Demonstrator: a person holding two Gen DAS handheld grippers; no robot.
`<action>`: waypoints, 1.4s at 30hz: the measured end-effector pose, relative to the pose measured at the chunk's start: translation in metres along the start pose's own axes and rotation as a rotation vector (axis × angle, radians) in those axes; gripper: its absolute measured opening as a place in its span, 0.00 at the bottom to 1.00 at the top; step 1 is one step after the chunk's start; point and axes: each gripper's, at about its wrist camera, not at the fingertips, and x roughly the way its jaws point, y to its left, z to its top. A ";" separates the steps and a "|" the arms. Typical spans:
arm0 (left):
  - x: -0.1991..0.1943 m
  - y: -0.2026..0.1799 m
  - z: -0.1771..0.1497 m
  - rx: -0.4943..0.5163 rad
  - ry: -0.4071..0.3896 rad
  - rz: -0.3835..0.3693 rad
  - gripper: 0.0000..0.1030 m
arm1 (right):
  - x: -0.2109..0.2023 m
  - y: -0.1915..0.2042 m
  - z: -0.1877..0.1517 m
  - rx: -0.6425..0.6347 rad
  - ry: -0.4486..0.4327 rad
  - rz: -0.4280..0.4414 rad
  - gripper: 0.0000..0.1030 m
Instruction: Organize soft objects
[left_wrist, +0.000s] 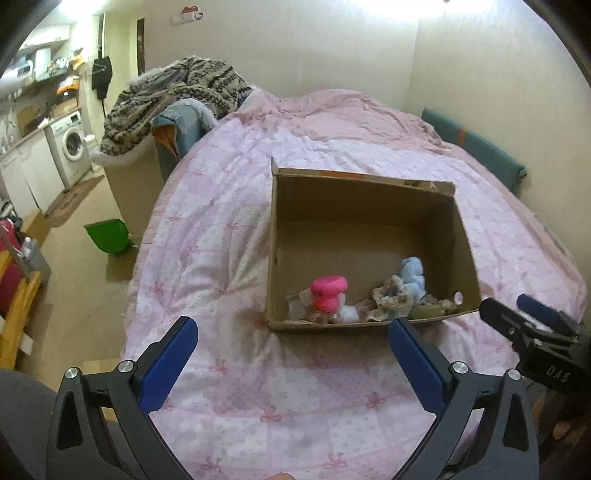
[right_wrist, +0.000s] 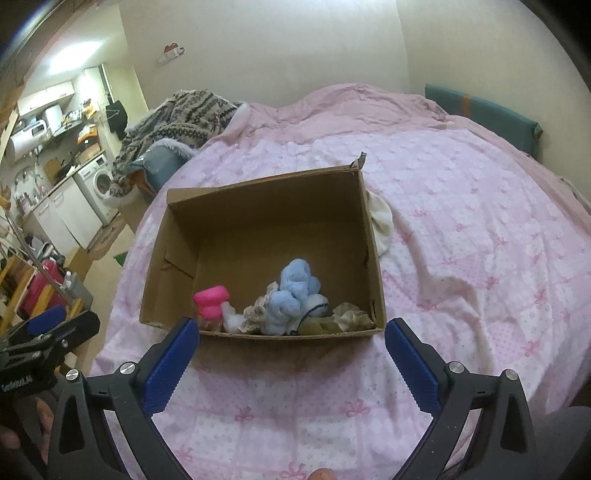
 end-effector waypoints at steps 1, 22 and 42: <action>0.003 -0.001 0.000 0.000 0.004 0.007 1.00 | 0.001 0.000 0.000 -0.004 0.000 -0.005 1.00; 0.009 0.002 0.002 -0.030 0.015 -0.010 1.00 | 0.012 0.002 -0.001 -0.015 0.016 -0.025 1.00; 0.010 0.000 0.000 -0.037 0.023 -0.020 1.00 | 0.011 0.002 -0.001 -0.016 0.018 -0.026 1.00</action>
